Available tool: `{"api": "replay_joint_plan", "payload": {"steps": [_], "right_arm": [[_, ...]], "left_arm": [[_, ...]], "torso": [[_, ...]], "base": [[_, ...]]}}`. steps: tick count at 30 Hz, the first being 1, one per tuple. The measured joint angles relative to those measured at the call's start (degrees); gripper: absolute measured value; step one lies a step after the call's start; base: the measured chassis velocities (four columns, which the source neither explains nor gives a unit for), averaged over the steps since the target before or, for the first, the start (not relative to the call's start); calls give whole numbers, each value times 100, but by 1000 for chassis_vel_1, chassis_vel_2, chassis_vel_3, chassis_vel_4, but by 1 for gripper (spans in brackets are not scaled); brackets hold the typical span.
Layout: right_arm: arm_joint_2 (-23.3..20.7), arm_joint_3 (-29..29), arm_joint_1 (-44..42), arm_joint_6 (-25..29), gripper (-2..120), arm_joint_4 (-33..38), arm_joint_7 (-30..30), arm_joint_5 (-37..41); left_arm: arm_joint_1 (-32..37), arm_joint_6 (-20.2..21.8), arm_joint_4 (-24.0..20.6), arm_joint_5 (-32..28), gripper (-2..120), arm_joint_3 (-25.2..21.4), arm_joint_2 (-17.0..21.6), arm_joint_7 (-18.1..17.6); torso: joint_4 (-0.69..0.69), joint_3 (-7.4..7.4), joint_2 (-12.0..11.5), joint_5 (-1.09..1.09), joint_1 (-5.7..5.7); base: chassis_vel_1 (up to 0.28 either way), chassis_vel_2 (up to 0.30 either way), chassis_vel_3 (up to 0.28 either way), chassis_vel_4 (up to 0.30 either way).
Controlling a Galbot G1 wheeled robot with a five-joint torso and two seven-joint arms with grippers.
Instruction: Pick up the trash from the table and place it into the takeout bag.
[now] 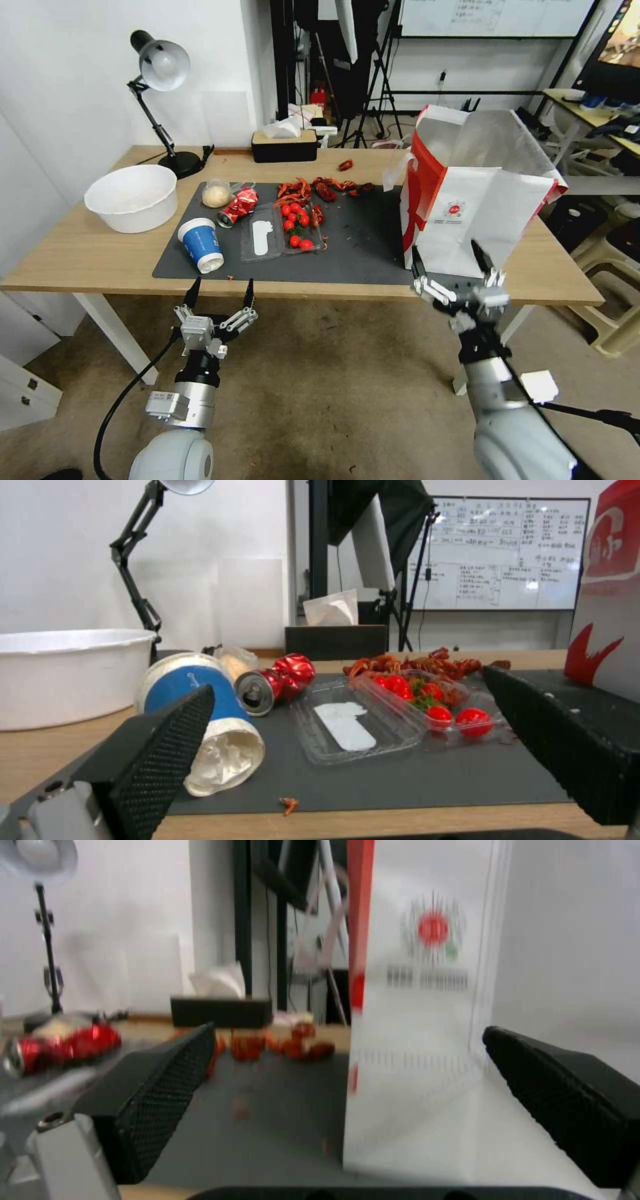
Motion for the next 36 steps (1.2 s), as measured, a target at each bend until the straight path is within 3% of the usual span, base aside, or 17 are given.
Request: {"api": "replay_joint_plan", "payload": {"steps": [16,22,25,27,30,31,34,35,36], "right_arm": [[160,-79,-215,326,100,-456,-64,-121],[206,-77,-114,325,100,-509,-64,-97],[195,-59,-89,308,100,-491,-65,-95],[195,-59,-89,308,100,-491,-65,-95],[182,-64,-16,264,100,-455,-71,-96],[182,-64,-16,264,100,-455,-71,-96],[190,-83,41,219,100,-432,-73,-106],[190,-83,41,219,100,-432,-73,-106],[195,-87,56,199,100,-421,-73,-111]], "left_arm": [[-54,8,72,3,100,-28,59,-20],[-248,205,138,-36,100,-10,178,-183],[-619,597,175,-127,100,-7,391,-479],[-619,597,175,-127,100,-7,391,-479],[-1091,1325,181,-405,100,8,745,-957],[-1091,1325,181,-405,100,8,745,-957],[-1510,2253,144,-948,100,27,1102,-1463],[-1510,2253,144,-948,100,27,1102,-1463],[-1624,2551,122,-1180,100,40,1214,-1675]], "torso": [[0,1,0,0,0],[0,1,0,0,0],[-1,1,0,-1,0],[-1,1,0,-1,0],[0,1,0,0,0],[0,1,0,0,0],[-1,1,0,0,0],[-1,1,0,0,0],[-1,1,0,0,0]], "base": [[0,0,0,0],[0,0,0,0],[0,0,0,0],[0,0,0,0],[0,0,0,0],[0,0,0,0],[0,0,0,0],[0,0,0,0],[0,0,0,0]]}}
